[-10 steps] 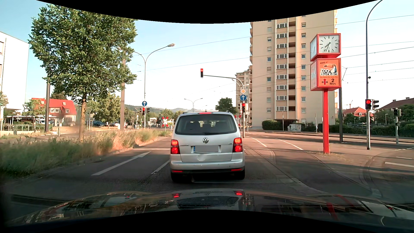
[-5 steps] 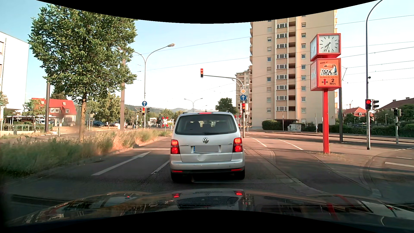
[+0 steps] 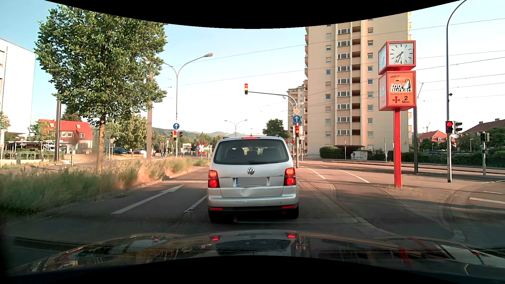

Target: Follow the waypoints while adhering to traffic rules and regulations

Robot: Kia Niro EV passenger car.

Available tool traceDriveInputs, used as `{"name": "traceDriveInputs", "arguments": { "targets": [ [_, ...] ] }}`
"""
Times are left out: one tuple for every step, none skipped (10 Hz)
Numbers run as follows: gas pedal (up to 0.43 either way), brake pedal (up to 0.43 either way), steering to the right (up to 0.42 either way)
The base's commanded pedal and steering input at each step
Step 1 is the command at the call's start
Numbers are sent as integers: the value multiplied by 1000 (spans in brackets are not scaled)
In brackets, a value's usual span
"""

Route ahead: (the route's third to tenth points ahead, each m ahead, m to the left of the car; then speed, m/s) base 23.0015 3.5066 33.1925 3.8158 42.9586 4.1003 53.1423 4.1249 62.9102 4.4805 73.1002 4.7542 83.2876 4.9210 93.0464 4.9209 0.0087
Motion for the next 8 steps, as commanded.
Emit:
{"name": "traceDriveInputs", "arguments": {
  "targets": [
    [0,220,8],
    [0,220,8],
    [0,220,8],
    [0,220,8],
    [0,220,8],
    [0,220,8],
    [0,220,8],
    [0,220,8]
  ]
}}
